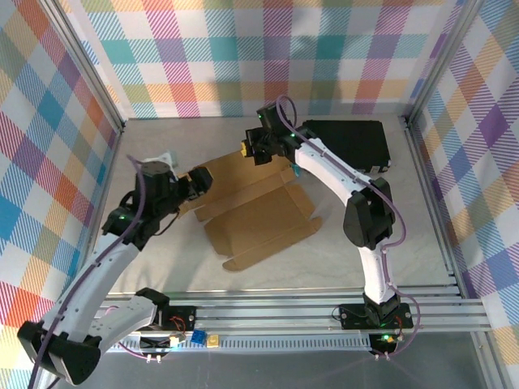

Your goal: Fold the paper box

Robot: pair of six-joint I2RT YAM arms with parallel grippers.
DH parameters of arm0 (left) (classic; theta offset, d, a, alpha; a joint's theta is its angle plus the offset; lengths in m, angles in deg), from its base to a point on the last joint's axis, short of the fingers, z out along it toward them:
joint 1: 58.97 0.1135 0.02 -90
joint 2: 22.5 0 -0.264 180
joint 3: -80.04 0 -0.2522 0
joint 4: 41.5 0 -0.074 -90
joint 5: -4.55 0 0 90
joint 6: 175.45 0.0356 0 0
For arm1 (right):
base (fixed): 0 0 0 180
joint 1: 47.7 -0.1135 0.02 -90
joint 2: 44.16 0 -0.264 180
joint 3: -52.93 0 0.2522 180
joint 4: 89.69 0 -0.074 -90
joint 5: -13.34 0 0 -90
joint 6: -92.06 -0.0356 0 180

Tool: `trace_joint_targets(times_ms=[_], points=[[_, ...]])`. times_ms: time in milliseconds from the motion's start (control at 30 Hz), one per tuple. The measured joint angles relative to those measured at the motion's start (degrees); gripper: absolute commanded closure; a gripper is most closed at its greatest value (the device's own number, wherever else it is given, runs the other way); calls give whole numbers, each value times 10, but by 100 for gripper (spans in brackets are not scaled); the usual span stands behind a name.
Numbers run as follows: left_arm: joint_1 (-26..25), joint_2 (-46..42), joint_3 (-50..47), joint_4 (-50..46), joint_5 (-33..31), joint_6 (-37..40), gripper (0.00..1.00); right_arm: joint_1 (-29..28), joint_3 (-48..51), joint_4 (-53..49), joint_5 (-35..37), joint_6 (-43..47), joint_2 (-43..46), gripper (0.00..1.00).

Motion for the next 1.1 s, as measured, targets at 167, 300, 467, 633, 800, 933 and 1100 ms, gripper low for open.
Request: trace_joint_targets(times_ms=[167, 300, 467, 633, 800, 933, 1100], points=[[72, -4, 49, -38, 12, -31, 21, -16, 64, 28, 40, -14, 40, 100], [115, 7, 59, -71, 19, -49, 21, -26, 136, 43, 79, -34, 97, 100], [153, 27, 61, -122, 19, -61, 21, -29, 210, 68, 107, -63, 149, 100], [160, 56, 61, -134, 19, -82, 20, -30, 256, 93, 125, -76, 177, 100], [167, 110, 63, -124, 32, -118, 20, -26, 302, 138, 139, -77, 198, 100], [176, 148, 78, -119, 41, -144, 20, -26, 308, 140, 147, -77, 206, 100], [181, 156, 99, -117, 42, -160, 20, -53, 308, 114, 198, -82, 229, 100]])
